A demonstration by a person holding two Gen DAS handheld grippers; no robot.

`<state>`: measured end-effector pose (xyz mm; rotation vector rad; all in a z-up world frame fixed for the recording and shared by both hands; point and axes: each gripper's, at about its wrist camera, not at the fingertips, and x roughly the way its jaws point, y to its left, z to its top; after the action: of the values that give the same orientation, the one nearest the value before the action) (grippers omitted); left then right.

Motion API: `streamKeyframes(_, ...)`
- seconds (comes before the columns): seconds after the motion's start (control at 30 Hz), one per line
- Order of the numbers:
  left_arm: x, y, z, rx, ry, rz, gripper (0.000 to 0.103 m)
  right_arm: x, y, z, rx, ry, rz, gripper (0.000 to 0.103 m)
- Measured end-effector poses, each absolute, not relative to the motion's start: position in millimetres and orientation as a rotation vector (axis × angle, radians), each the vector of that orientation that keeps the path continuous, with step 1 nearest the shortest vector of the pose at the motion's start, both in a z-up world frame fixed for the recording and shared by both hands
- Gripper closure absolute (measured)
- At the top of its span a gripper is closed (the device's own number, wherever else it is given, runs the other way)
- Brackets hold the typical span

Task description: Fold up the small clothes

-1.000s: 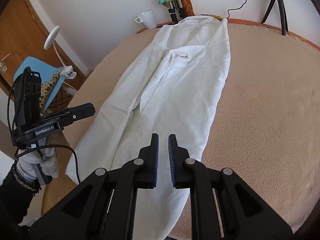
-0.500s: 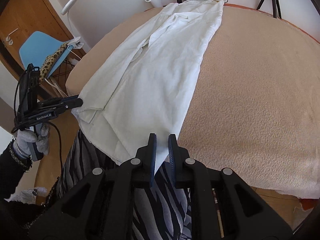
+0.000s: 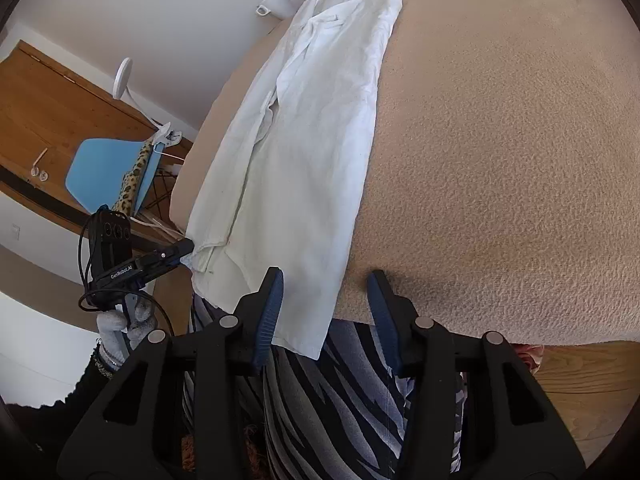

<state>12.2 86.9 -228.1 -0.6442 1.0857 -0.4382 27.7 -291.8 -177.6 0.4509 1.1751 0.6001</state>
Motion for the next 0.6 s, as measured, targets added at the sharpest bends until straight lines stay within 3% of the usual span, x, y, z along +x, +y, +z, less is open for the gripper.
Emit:
streamKeyframes(0.17, 15, 75, -223, -0.608, 1.101, -0.445, 0.094, 25, -287, -186, 0.465, 1.221, 0.643, 0.082)
streamKeyframes(0.23, 15, 74, -218, -0.607, 1.103, -0.443, 0.095, 27, -286, -187, 0.483, 1.222, 0.650, 0.090)
streamKeyframes(0.6, 46, 73, -171, -0.608, 1.053, -0.489, 0.097, 44, -307, -174, 0.807, 1.136, 0.732, 0.094)
